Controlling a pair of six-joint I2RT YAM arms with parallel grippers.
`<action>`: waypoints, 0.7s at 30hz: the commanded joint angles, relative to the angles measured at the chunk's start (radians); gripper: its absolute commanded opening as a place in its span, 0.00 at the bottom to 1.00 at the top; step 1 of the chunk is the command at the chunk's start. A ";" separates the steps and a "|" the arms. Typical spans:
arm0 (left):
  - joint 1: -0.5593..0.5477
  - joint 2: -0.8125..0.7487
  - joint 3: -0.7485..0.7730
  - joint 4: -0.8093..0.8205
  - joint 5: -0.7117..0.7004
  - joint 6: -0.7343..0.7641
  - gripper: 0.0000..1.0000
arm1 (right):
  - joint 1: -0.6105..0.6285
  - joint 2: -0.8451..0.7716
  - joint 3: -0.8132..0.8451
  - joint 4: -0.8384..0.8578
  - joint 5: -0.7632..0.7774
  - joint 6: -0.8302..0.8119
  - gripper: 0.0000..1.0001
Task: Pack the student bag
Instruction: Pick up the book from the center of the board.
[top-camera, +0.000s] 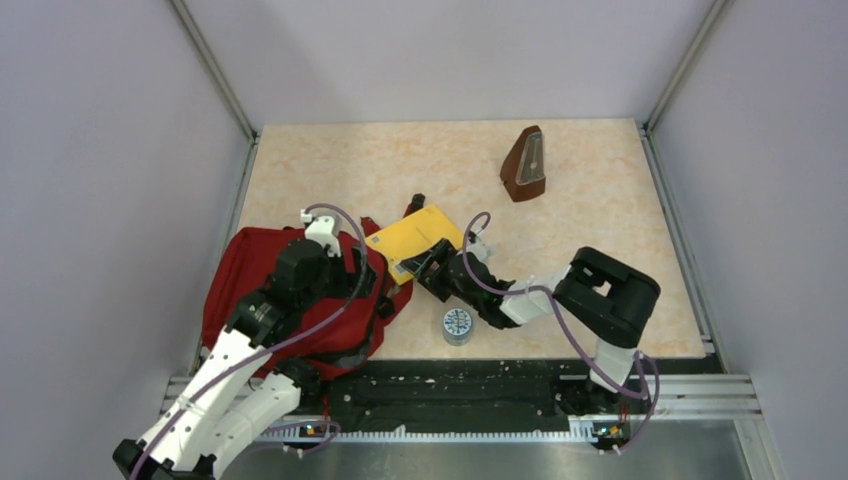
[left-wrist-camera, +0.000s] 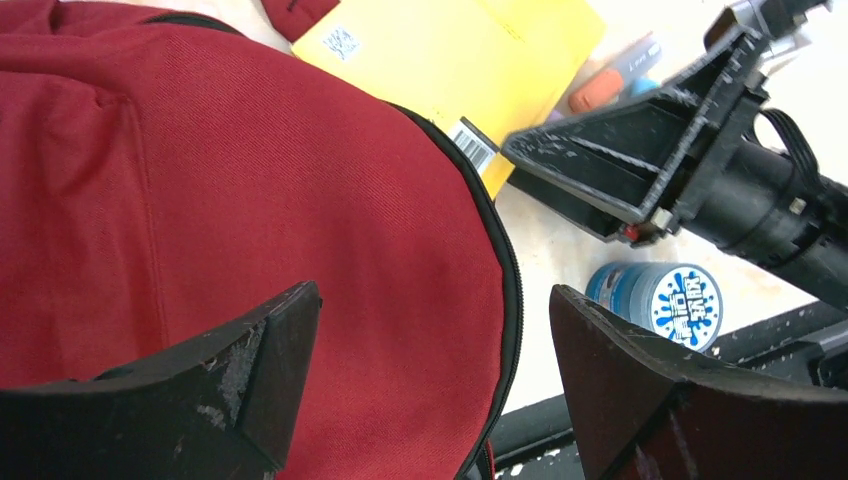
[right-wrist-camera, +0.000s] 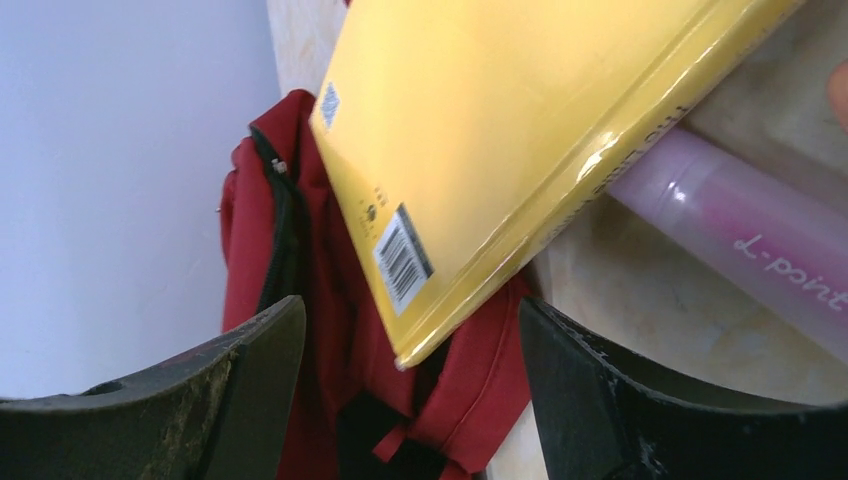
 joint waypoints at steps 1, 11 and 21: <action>-0.031 0.005 -0.028 0.041 0.022 0.020 0.89 | 0.014 0.079 0.077 -0.006 0.068 0.039 0.77; -0.111 0.063 -0.051 0.049 -0.040 -0.033 0.97 | 0.014 0.215 0.125 0.112 0.165 0.064 0.76; -0.207 0.224 0.019 -0.030 -0.206 -0.040 0.94 | 0.010 0.218 0.113 0.264 0.271 -0.044 0.46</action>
